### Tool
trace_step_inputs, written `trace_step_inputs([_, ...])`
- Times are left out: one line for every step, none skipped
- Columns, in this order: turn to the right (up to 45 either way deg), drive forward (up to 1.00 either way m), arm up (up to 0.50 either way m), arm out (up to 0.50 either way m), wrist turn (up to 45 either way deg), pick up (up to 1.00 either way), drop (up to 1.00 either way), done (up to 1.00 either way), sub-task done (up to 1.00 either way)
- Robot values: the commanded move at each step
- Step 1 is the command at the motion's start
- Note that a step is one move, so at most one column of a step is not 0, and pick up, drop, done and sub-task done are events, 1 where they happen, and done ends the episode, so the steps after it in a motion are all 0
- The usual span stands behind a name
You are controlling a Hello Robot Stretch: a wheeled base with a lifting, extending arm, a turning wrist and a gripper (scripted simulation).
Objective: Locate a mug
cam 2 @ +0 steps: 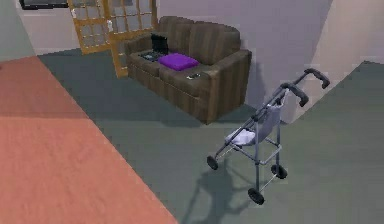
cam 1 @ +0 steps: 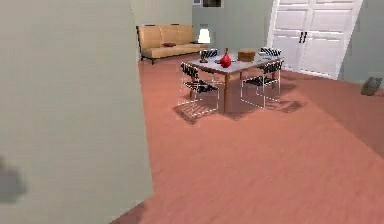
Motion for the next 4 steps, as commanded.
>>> trace_step_inputs([0.0, 1.00, 0.00, 0.00, 0.0, 0.00, 0.00, 0.00, 0.00])
trace_step_inputs([6.0, 0.00, 0.00, 0.00, 0.0, 0.00, 0.00, 0.00, 0.00])
trace_step_inputs([0.0, 0.10, 0.00, 0.00, 0.0, 0.00, 0.00, 0.00, 0.00])
trace_step_inputs([12.0, 0.00, 0.00, 0.00, 0.0, 0.00, 0.00, 0.00, 0.00])
